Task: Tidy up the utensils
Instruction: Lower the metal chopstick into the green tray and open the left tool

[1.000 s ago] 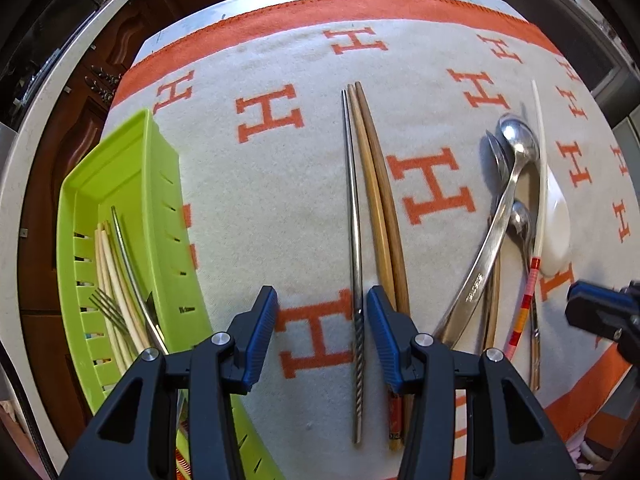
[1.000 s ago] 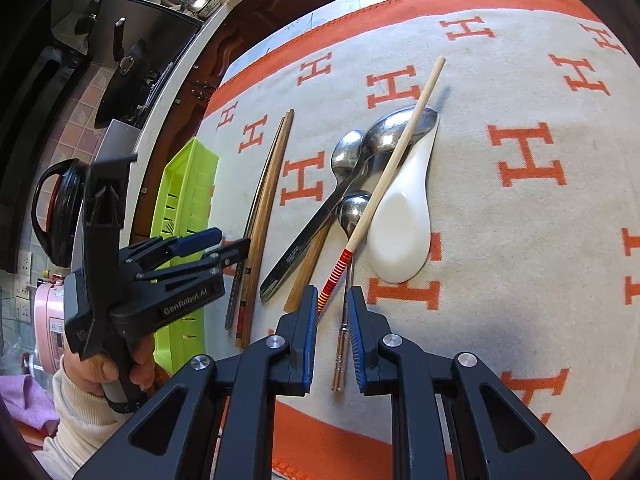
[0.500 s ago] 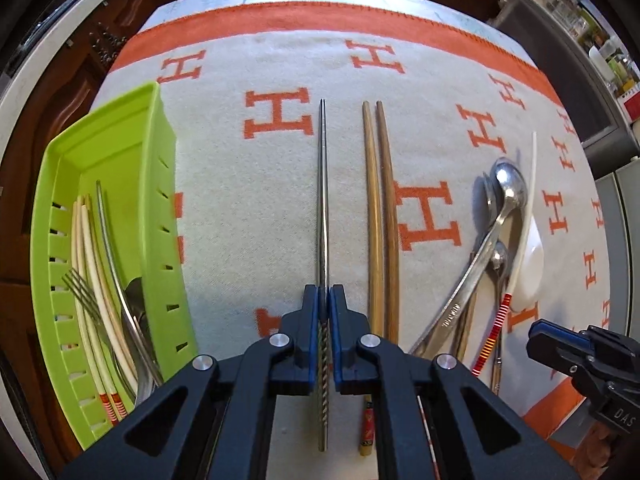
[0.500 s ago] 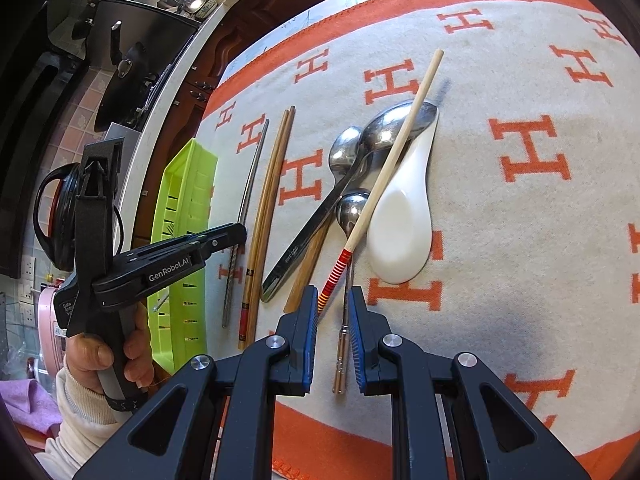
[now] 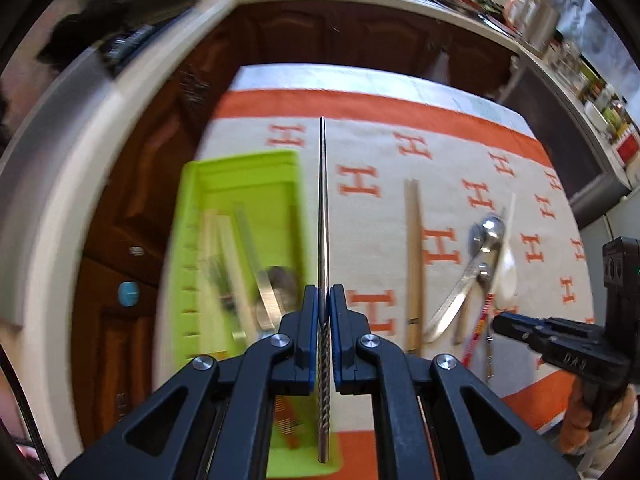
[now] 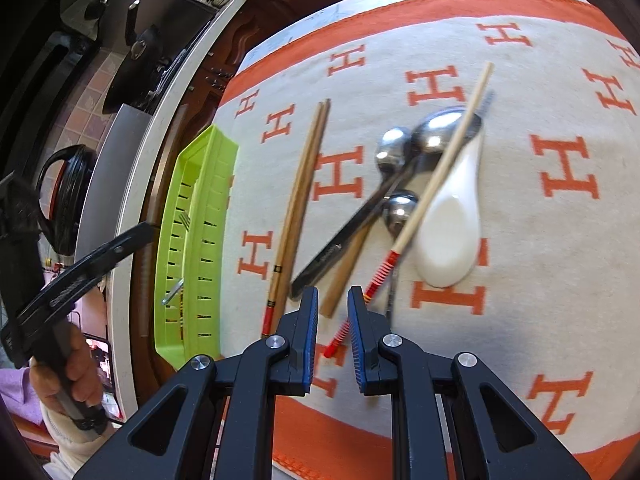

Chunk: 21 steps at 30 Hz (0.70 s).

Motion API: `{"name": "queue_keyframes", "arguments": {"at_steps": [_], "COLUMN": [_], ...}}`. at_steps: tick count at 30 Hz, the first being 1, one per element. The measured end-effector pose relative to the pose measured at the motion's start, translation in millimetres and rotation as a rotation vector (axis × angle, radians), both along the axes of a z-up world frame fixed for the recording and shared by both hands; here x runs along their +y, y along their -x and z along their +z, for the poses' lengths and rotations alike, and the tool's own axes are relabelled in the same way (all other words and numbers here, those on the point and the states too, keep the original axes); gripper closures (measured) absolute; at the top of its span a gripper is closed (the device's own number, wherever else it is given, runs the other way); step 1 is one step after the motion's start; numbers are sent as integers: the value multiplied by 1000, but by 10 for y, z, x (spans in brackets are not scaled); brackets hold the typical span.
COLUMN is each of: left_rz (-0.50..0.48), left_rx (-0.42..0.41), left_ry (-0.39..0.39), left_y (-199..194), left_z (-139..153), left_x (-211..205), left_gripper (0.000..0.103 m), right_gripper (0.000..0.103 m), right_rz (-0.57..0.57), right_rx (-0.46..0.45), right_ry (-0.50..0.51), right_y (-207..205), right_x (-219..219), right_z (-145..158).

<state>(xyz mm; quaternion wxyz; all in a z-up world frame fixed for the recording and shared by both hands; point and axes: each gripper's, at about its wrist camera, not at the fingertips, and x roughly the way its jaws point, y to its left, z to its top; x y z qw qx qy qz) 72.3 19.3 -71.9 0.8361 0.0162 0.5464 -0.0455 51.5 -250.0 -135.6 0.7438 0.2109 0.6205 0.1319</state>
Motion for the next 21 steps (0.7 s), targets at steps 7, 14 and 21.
{"name": "queue_keyframes", "arguments": {"at_steps": [7,14,21], "left_rz": [94,90,137], "left_rx": [18,21,-18], "left_ry": [-53,-75,-24], "left_y": [106,153,206], "left_z": [-133,-350,-290], "left_x": [502,596,780], "left_gripper": [99,78,52], "right_gripper": [88,88,88], "right_rz": [27,17,1], "right_rx": [-2,26,80], "right_ry": [20,65,112], "right_y": [-168,-430,-644], "right_x": [259,472,645], "right_z": [45,17,-134]}}
